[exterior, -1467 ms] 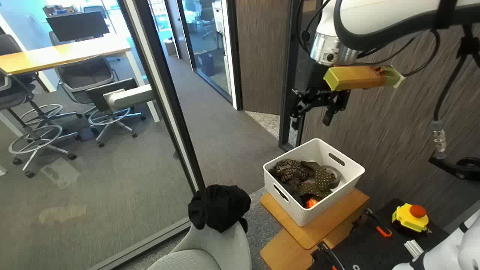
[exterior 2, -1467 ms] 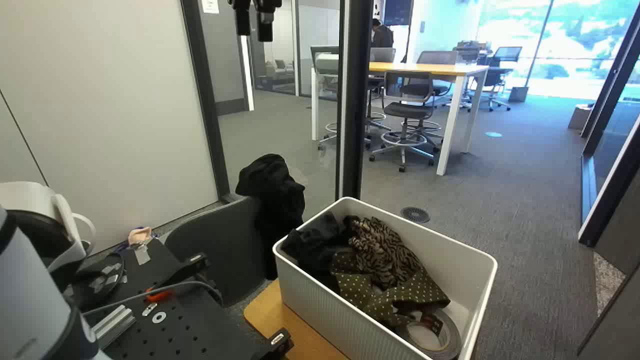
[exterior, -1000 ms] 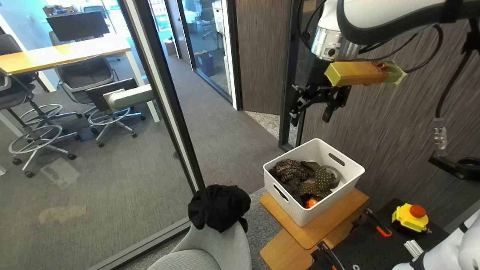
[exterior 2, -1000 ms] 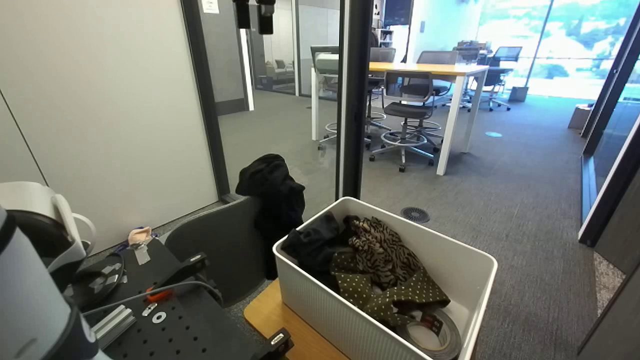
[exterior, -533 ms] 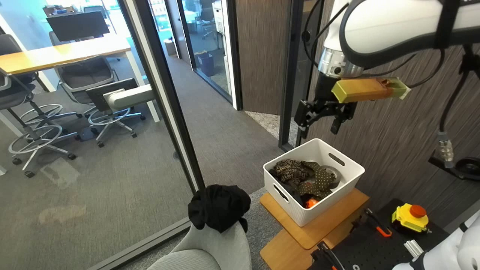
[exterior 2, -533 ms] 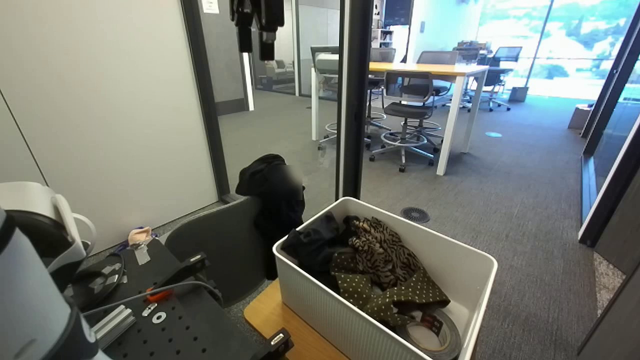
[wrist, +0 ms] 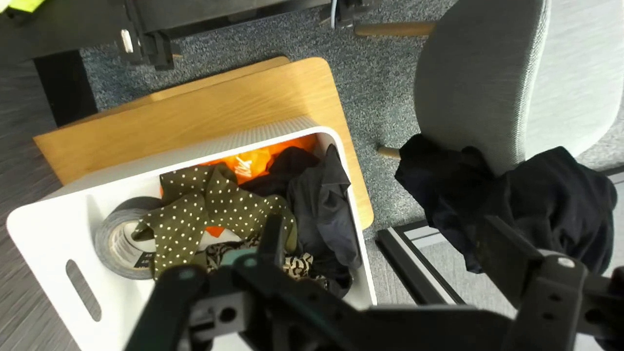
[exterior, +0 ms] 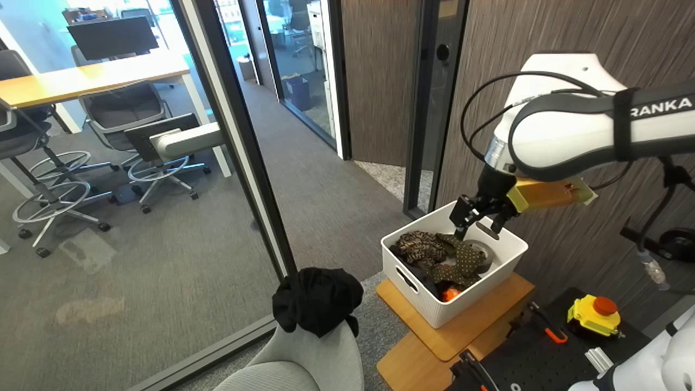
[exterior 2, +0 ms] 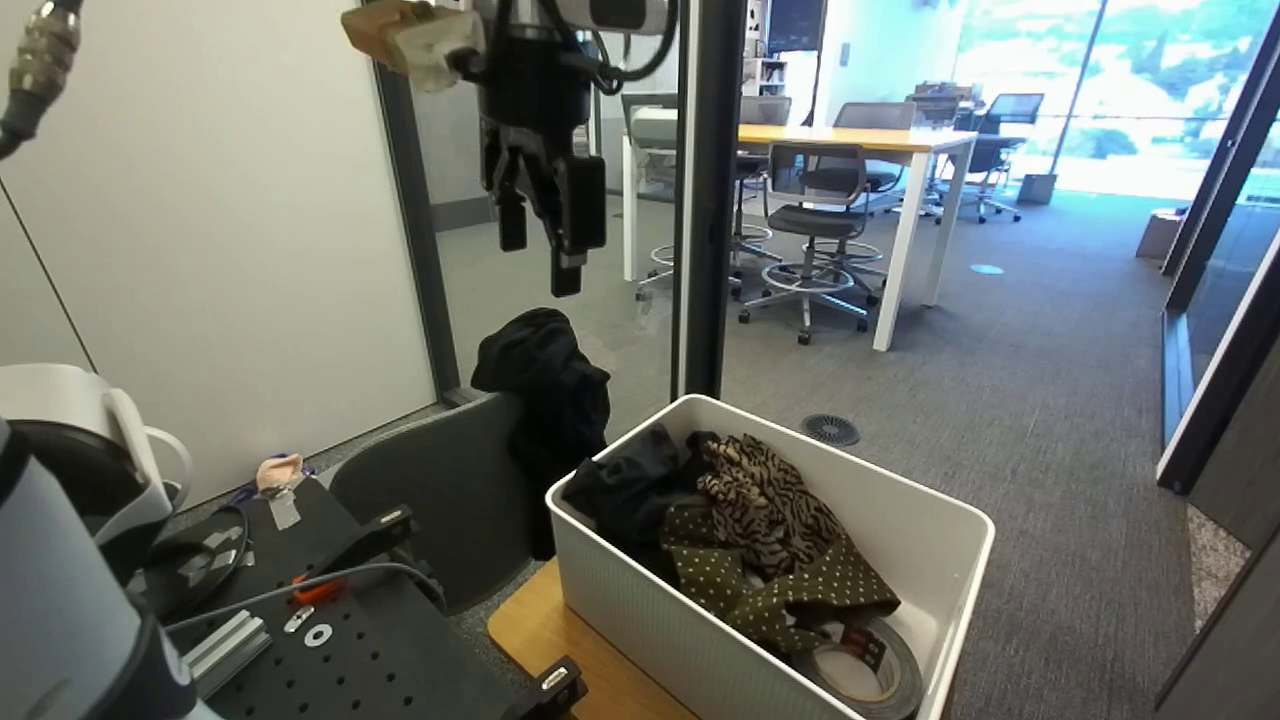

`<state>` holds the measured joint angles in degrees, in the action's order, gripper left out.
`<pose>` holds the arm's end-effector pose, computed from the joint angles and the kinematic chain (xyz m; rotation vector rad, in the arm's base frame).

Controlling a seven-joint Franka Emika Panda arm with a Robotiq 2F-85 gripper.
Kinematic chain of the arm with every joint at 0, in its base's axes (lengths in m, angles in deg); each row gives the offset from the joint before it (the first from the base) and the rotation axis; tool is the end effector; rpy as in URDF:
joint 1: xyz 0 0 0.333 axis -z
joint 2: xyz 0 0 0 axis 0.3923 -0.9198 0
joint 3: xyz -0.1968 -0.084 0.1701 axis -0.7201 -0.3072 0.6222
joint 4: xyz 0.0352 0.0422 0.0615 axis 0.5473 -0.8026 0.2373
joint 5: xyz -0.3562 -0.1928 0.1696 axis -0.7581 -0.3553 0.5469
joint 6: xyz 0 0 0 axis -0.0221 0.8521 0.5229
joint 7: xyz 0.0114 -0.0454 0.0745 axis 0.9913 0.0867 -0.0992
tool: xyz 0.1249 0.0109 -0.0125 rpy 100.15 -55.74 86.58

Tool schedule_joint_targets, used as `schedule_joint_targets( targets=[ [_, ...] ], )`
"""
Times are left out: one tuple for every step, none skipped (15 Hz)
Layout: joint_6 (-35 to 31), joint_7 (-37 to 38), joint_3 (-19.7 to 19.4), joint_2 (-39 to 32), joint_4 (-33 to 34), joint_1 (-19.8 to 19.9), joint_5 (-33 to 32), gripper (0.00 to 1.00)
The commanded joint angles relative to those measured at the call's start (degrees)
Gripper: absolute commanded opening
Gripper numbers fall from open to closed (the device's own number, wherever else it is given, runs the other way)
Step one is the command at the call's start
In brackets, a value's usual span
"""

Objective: Remove the shirt from the basket and put it on the chair.

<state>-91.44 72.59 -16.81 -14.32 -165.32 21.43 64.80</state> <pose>0.4007 0.0251 0.3160 -2.9951 0.2640 -0.0395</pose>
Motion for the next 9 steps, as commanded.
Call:
schedule_joint_targets(
  targets=[
    [-9.8,-9.5,-4.8,-6.5,0.0,-0.7,1.9,1.0],
    [-12.3,-12.2,-6.7,-8.8,0.1,-0.9,2.9,1.0],
    [-14.6,-14.9,-8.4,-11.1,0.1,-1.2,4.1,1.0],
    [-16.7,-17.0,-10.0,-13.9,0.1,-1.4,5.7,1.0],
    [-18.0,-19.8,-11.6,-16.0,0.1,-1.8,7.5,1.0],
    [-19.1,-22.8,-13.1,-18.5,0.0,-2.4,9.7,1.0],
    [-20.0,-26.0,-14.4,-20.8,0.1,-3.1,12.4,1.0],
    [-20.3,-30.1,-15.6,-22.8,0.1,-4.0,16.0,1.0],
    [-20.5,-33.3,-16.1,-24.7,0.1,-4.4,19.1,1.0]
  ],
)
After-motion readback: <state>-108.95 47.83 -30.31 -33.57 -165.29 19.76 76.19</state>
